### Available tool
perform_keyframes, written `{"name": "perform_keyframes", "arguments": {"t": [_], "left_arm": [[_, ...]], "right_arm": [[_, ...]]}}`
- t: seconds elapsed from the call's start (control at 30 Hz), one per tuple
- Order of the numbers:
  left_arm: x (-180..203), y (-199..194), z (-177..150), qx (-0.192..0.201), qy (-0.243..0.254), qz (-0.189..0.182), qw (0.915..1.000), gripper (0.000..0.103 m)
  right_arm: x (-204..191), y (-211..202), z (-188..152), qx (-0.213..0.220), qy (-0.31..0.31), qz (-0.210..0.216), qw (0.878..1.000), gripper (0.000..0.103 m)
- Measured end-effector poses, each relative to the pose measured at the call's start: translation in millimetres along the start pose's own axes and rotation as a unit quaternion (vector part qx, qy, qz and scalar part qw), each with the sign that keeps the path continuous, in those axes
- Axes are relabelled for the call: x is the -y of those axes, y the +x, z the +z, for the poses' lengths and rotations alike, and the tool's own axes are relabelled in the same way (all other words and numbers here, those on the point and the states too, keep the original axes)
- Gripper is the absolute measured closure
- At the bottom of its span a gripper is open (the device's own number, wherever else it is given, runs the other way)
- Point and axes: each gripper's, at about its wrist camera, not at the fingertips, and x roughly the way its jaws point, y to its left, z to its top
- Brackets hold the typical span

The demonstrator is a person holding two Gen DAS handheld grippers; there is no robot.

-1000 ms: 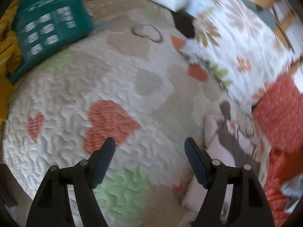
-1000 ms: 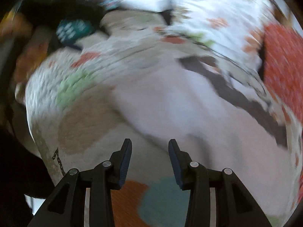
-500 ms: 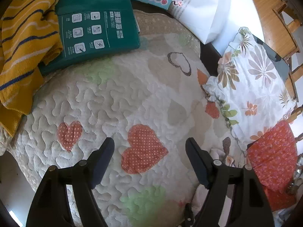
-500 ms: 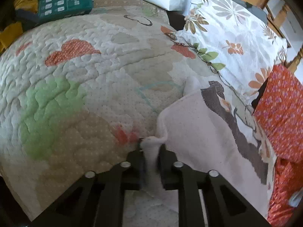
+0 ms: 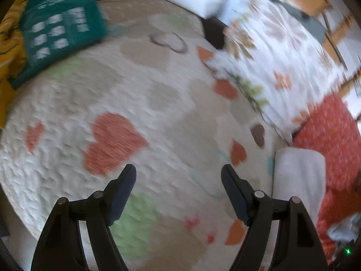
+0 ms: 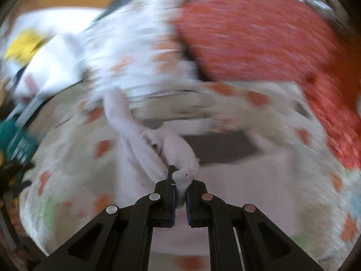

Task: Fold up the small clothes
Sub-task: 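Grasp the pink cardigan edge with the right gripper and fold it over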

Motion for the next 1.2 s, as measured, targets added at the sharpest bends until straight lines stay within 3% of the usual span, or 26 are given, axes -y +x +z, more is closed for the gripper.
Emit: {"name": "perform_keyframes", "arguments": {"t": [0.1, 0.2, 0.37, 0.5, 0.6, 0.67, 0.73, 0.83, 0.9, 0.93, 1.0, 1.07, 1.13, 1.2], "left_arm": [[44, 11, -21, -0.016, 0.054, -0.016, 0.9983, 0.026], [88, 21, -47, -0.036, 0.109, -0.039, 0.9927, 0.026], [148, 36, -88, -0.065, 0.18, -0.07, 0.9792, 0.026], [187, 43, -121, -0.086, 0.234, -0.105, 0.9627, 0.026], [218, 46, -148, -0.095, 0.288, -0.131, 0.9438, 0.026], [236, 49, -170, -0.105, 0.334, -0.136, 0.9268, 0.026], [246, 60, -200, -0.139, 0.387, -0.106, 0.9053, 0.031], [244, 79, -234, -0.2, 0.425, -0.08, 0.8792, 0.033], [245, 72, -241, -0.181, 0.469, -0.075, 0.8613, 0.033], [244, 67, -239, -0.181, 0.476, -0.091, 0.8558, 0.034], [236, 55, -223, -0.191, 0.46, -0.138, 0.856, 0.034], [224, 45, -197, -0.18, 0.435, -0.157, 0.8683, 0.033], [209, 39, -170, -0.161, 0.406, -0.155, 0.8862, 0.033], [191, 37, -144, -0.139, 0.368, -0.132, 0.9098, 0.033]], "right_arm": [[71, 12, -22, -0.046, 0.051, -0.049, 0.996, 0.096], [100, 22, -45, -0.082, 0.066, -0.058, 0.993, 0.096], [97, 18, -46, -0.094, 0.047, -0.032, 0.994, 0.095], [101, 1, -34, -0.064, 0.058, -0.023, 0.996, 0.086], [110, -2, -26, -0.051, 0.084, -0.018, 0.995, 0.08], [114, 6, -14, -0.053, 0.091, -0.019, 0.994, 0.08], [119, 13, 1, -0.048, 0.105, -0.015, 0.993, 0.08], [122, 22, 19, -0.039, 0.125, 0.015, 0.991, 0.076], [124, 29, 22, -0.029, 0.13, 0.041, 0.99, 0.07], [124, 34, 20, -0.035, 0.131, 0.051, 0.99, 0.069], [115, 44, 17, -0.063, 0.115, 0.098, 0.987, 0.069], [97, 38, 13, -0.065, 0.081, 0.14, 0.985, 0.069], [73, 25, 2, -0.07, 0.049, 0.198, 0.976, 0.069], [55, 16, -11, -0.08, 0.035, 0.241, 0.967, 0.069]]}}
